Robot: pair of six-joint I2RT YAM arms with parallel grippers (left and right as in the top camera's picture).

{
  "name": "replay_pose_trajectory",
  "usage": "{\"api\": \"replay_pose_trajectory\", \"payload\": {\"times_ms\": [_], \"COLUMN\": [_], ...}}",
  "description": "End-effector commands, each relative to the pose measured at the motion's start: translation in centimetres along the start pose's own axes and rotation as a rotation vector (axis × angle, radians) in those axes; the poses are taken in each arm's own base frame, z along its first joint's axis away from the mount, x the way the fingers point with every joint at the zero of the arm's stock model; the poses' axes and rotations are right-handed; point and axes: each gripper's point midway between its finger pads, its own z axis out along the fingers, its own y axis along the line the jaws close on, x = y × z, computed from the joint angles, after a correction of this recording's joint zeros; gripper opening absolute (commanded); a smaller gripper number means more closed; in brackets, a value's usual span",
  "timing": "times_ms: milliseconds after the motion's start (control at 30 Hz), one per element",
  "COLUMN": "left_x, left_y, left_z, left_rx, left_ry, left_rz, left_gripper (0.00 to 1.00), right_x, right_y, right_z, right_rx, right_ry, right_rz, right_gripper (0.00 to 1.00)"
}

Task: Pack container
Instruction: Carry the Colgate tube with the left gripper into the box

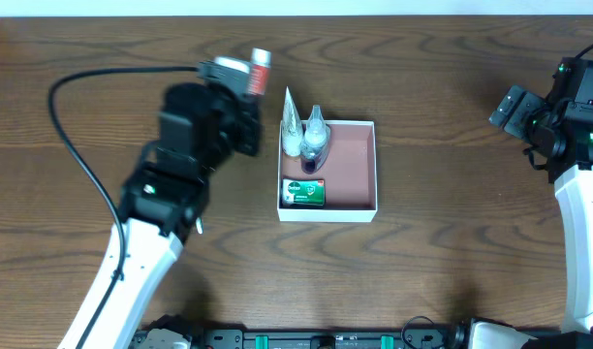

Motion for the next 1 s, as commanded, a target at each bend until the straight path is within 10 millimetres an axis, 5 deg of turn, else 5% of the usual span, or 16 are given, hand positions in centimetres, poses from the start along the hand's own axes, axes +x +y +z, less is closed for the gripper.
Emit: {"api": "replay_pose_trajectory", "payload": {"times_ms": [0,167,400,667,967], "left_x": [0.3,2.2,6.2,11.7,14.8], "left_y": [-3.4,-7.7,-10.1,-11.0,-11.0], "left_z": [0.0,1.0,3.8,8.1,10.7], "left_rx": [0.048,0.067,-0.101,-0.202,-0.229], "left_ry": [0.010,0.053,0.113,0.209,0.264], "left_rz": [-0.044,-0.027,0.024,0.023,0.025], "left_gripper": [0.06,0.06,0.06,0.06,0.06], "right_x": [0.0,0.0,0.1,0.1,0.1], "right_y": [-0.2,-0.2,-0.2,-0.2,-0.2], "right_z": [0.1,0.1,0.1,0.1,0.1], "right_rx": [0.005,0.005,0.006,0.006,0.006], "right_ry": [0.005,0.005,0.008,0.008,0.009], "right_rz": [0.013,0.013,0.013,0.013,0.013], "right_gripper": [0.99,0.99,0.99,0.99,0.99]}}
